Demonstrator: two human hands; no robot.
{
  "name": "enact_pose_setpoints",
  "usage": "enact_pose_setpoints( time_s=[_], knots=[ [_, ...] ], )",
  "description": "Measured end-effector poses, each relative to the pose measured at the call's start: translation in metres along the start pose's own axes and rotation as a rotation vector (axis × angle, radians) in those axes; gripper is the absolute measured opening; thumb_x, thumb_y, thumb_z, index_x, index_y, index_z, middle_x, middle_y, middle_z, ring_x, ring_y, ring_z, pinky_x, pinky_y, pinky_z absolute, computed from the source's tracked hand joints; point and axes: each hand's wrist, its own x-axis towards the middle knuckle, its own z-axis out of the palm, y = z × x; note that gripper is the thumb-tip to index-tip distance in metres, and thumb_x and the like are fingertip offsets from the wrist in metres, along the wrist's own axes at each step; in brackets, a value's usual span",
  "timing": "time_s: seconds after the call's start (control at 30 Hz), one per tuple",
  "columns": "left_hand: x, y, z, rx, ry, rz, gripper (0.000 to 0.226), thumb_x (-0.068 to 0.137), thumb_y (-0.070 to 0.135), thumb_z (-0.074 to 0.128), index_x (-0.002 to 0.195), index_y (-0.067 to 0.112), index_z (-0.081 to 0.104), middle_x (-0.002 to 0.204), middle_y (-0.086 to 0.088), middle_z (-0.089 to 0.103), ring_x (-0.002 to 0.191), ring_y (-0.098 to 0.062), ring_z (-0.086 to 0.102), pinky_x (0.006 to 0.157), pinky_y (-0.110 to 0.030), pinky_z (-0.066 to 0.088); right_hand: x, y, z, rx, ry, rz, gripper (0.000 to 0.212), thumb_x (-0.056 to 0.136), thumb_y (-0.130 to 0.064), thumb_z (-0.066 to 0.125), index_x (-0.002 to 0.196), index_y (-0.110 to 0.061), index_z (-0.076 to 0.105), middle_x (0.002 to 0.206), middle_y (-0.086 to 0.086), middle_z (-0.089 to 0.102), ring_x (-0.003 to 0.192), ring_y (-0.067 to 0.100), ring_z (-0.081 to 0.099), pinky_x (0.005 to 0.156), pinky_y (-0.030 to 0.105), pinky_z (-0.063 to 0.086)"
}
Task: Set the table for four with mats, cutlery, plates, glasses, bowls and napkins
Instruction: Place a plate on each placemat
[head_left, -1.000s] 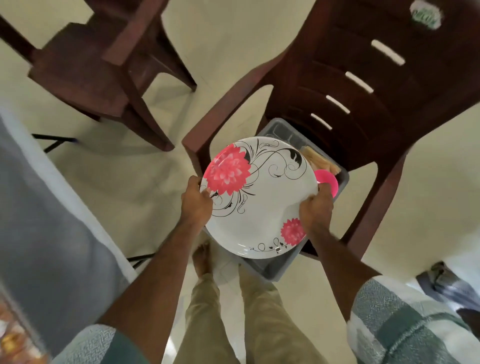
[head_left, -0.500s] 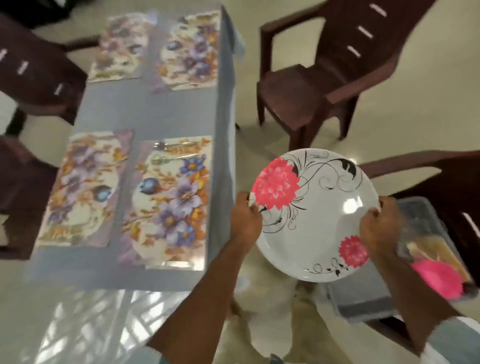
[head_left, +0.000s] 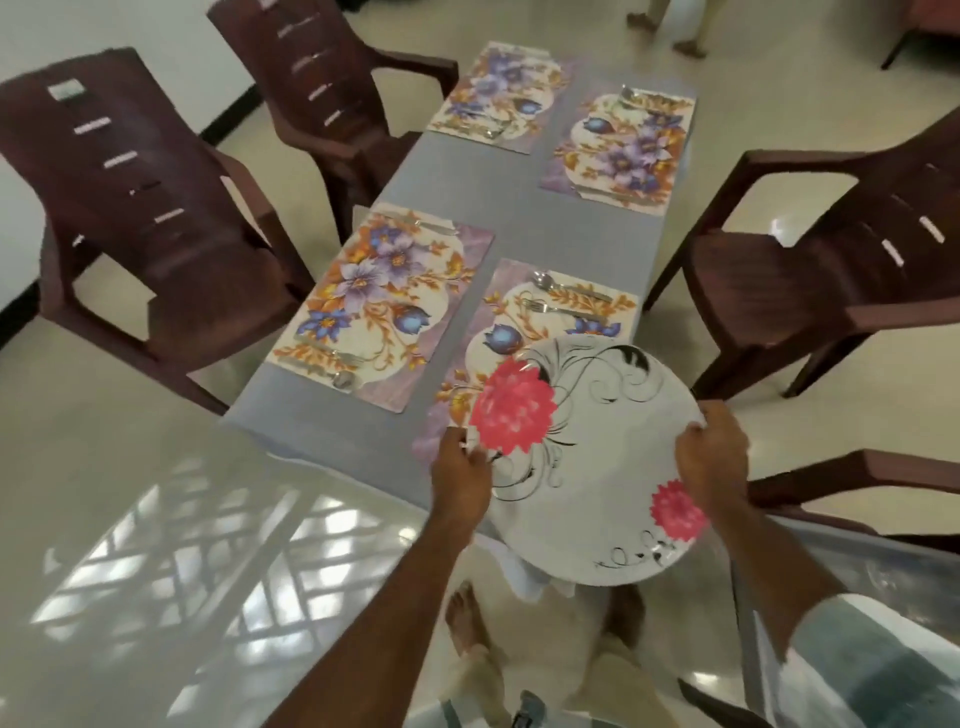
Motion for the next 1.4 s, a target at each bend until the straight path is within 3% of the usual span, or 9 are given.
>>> enact_pose_setpoints(
  time_s=[0.1,0.23,0.47,0.73,1.0,1.1,1.27,1.4],
  knots=[
    [0.028,-0.037,-0.046,-0.013,0.117,-0.102,0.015,0.095,0.006,0.056,0.109,0.013,0.059,0.099,-0.006,0.065,0.094,-0.028,0.061,0.078,-0.031,0.045,-0.009,-0.043,0.053,-0.02,-0.11,-0.095,0.029,0.091,0.001,0.05,0.118,-0.003,0.059,0.1,0.009,0.059,0.094,0.03,0.058,0.075,0.031,0.041],
    [0.057,-0.079,-0.091,-0.02,0.222,-0.194,0.016,0.096,0.008,0.055,0.111,0.012,0.059,0.1,-0.006,0.063,0.091,-0.026,0.057,0.076,-0.03,0.04,-0.016,-0.074,0.123,-0.083,-0.236,-0.158,0.041,0.083,-0.001,0.054,0.123,-0.008,0.059,0.109,0.013,0.065,0.101,0.031,0.061,0.083,0.037,0.051],
    [0.091,-0.127,-0.133,-0.015,0.305,-0.312,0.019,0.092,0.008,0.058,0.111,0.01,0.063,0.101,-0.008,0.066,0.092,-0.028,0.059,0.078,-0.033,0.043,-0.025,-0.097,0.197,-0.206,-0.39,-0.193,0.038,0.085,-0.003,0.058,0.122,-0.004,0.054,0.116,0.019,0.065,0.111,0.039,0.06,0.087,0.035,0.046],
    [0.106,-0.143,-0.155,0.016,0.362,-0.353,0.018,0.09,0.008,0.06,0.106,0.01,0.066,0.096,-0.008,0.067,0.09,-0.027,0.059,0.077,-0.033,0.043,-0.035,-0.103,0.225,-0.317,-0.399,-0.293,0.033,0.087,-0.006,0.057,0.12,-0.005,0.054,0.116,0.019,0.068,0.109,0.04,0.064,0.089,0.039,0.05],
    [0.117,-0.147,-0.154,-0.094,0.333,-0.335,0.012,0.09,0.018,0.069,0.102,0.016,0.064,0.096,-0.004,0.066,0.092,-0.025,0.061,0.079,-0.032,0.044,-0.028,-0.103,0.225,-0.313,-0.368,-0.29,0.031,0.089,-0.007,0.058,0.119,-0.003,0.058,0.115,0.02,0.069,0.109,0.04,0.064,0.09,0.043,0.054],
    [0.122,-0.154,-0.152,-0.162,0.327,-0.366,0.018,0.088,0.018,0.072,0.105,0.014,0.067,0.099,-0.005,0.069,0.098,-0.028,0.066,0.084,-0.037,0.051,-0.024,-0.102,0.225,-0.296,-0.38,-0.285,0.027,0.09,-0.007,0.058,0.117,-0.003,0.059,0.113,0.02,0.069,0.107,0.038,0.065,0.088,0.044,0.056],
    [0.124,-0.162,-0.154,-0.333,0.298,-0.42,0.029,0.081,0.021,0.078,0.106,0.009,0.069,0.1,-0.01,0.073,0.098,-0.032,0.071,0.09,-0.048,0.058,-0.018,-0.102,0.223,-0.251,-0.442,-0.222,0.031,0.092,-0.012,0.055,0.122,-0.006,0.061,0.124,0.016,0.06,0.115,0.034,0.057,0.09,0.032,0.045],
    [0.123,-0.161,-0.152,-0.349,0.311,-0.416,0.024,0.085,0.02,0.076,0.105,0.01,0.068,0.098,-0.007,0.072,0.095,-0.029,0.07,0.091,-0.05,0.057,-0.017,-0.1,0.226,-0.273,-0.376,-0.276,0.027,0.092,-0.015,0.061,0.115,-0.001,0.067,0.116,0.018,0.07,0.109,0.034,0.064,0.092,0.037,0.05]
  ],
)
